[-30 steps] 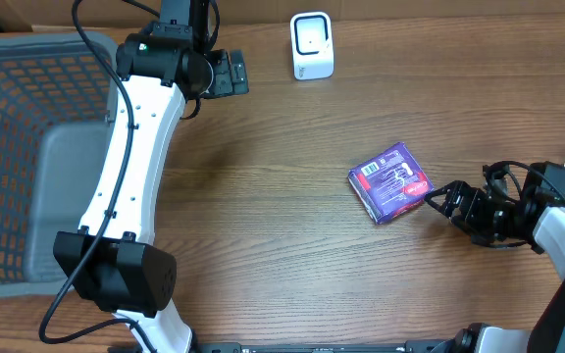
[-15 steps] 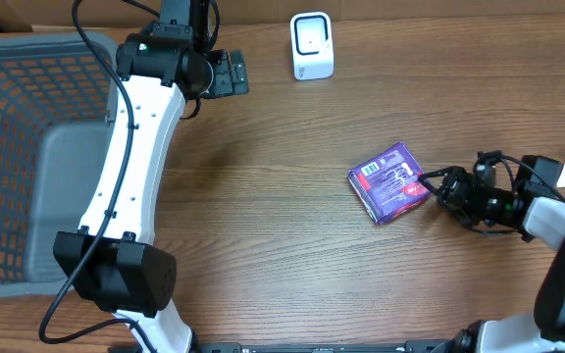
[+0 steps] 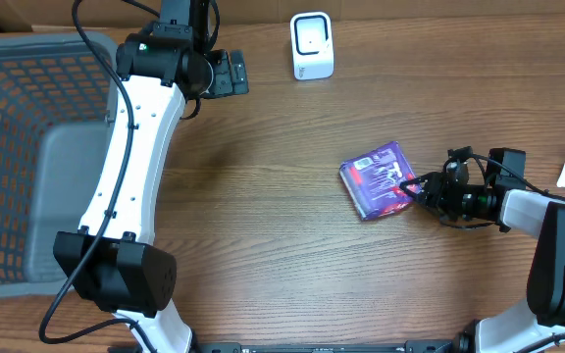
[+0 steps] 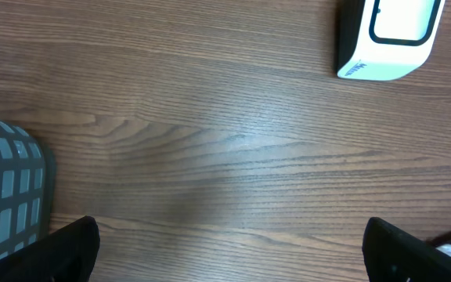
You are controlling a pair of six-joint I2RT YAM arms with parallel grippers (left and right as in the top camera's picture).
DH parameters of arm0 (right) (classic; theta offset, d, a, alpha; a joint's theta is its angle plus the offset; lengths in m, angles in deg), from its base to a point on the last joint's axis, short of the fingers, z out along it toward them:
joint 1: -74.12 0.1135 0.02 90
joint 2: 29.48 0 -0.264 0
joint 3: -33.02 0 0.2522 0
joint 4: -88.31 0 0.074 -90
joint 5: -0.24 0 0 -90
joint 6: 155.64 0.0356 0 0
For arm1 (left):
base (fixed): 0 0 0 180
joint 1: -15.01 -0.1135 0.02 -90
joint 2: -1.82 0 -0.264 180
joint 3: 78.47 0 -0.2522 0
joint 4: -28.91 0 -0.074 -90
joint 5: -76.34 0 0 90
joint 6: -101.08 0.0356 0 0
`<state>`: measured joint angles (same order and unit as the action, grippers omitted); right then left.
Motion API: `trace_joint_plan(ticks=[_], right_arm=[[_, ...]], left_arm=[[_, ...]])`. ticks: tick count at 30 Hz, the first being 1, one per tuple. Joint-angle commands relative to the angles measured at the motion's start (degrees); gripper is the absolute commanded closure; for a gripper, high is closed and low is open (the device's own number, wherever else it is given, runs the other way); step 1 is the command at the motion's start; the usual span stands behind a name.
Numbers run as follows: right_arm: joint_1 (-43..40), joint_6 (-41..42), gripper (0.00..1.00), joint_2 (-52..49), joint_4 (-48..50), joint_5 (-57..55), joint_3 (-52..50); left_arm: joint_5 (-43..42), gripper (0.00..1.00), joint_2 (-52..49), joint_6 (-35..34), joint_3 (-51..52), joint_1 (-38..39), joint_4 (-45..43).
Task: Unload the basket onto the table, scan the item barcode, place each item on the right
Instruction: 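Grasp the purple package's right side with the right gripper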
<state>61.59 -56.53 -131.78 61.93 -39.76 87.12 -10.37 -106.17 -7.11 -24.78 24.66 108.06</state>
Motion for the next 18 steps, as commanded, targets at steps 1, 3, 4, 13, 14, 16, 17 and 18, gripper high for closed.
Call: trace_joint_plan(ticks=[1,3,4,13,14,16,17,18], right_arm=[[0.37,-0.52,0.84,-1.38,0.59,-6.64,-1.16],[0.37,-0.52,0.93,-1.38,0.94,-6.34,-1.14],[0.37,-0.55,0.96,-1.31,0.96,-5.29,-1.03],[0.37,-0.94,0.96,6.93,-2.03,2.23,0.57],[0.37,-1.81,0.96,9.31,-2.89,2.25,0.57],[0.37,-2.05,0.96,14.25,-4.37,2.23,0.57],[0.44,-2.05,0.96,16.72,-4.96,2.23,0.57],[0.44,-2.03,0.96,19.93,-5.84,2.23,0.57]], left_arm=[[0.52,0.00,1.92,0.44,-0.96,0.13,0.07],[0.52,0.00,1.92,0.44,-0.96,0.13,0.07],[0.52,0.00,1.92,0.44,-0.96,0.13,0.07],[0.52,0.00,1.92,0.44,-0.96,0.13,0.07],[0.52,0.00,1.92,0.44,-0.96,0.13,0.07],[0.52,0.00,1.92,0.44,-0.96,0.13,0.07],[0.52,0.00,1.92,0.44,-0.96,0.13,0.07],[0.52,0.00,1.92,0.44,-0.96,0.13,0.07]])
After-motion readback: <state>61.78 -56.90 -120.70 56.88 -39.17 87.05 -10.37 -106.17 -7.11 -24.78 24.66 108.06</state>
